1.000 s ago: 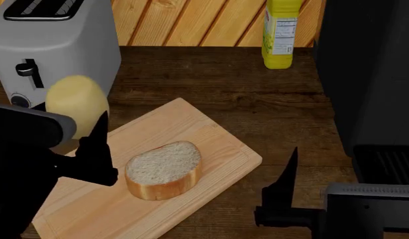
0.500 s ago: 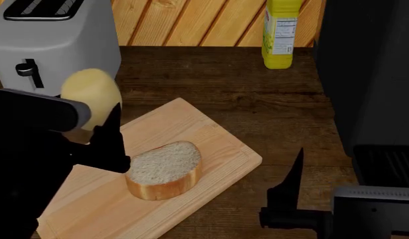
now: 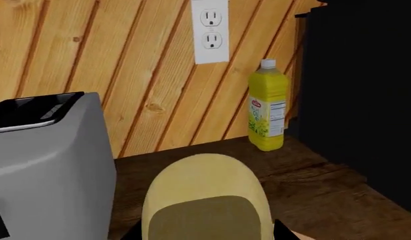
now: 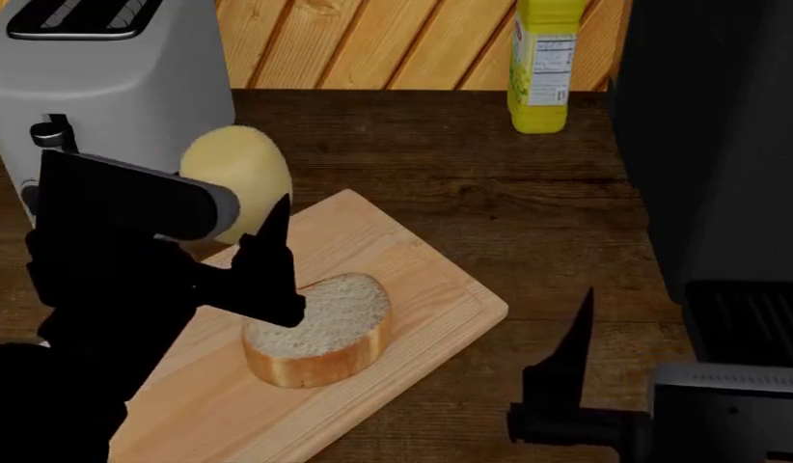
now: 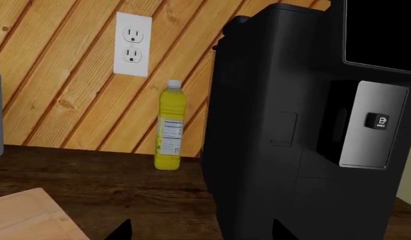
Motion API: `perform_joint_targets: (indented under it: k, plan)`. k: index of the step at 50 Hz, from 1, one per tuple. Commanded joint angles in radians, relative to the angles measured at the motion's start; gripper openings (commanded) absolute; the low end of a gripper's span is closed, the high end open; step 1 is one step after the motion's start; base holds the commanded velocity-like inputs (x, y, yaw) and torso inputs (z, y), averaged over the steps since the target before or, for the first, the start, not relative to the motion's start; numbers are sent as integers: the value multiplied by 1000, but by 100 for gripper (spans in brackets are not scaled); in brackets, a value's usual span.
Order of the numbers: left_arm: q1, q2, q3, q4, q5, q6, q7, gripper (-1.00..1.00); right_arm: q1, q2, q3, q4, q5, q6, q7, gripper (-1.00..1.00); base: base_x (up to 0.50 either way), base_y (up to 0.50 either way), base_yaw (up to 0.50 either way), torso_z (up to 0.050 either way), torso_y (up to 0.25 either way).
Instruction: Pick up the wedge of cheese and place it on the slice of bread to prepare a simple cheese on bread dish.
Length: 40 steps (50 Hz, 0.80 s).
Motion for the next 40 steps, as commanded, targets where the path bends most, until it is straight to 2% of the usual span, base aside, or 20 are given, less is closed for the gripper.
perform_joint_targets:
  k: [1,14,40]
  plan:
    - [-23,29,41,-76,-1,41,8,-100,-9,2,3,-12,4,5,8,100,0,0,0,0,0]
    - [-41,34,105,-135,-1,9,27,-100,-16,1,0,-6,5,-3,11,100,0,0,0,0,0]
    - [-42,46,116,-169,-42,-35,13,-100,-37,-3,4,16,9,-30,17,100,0,0,0,0,0]
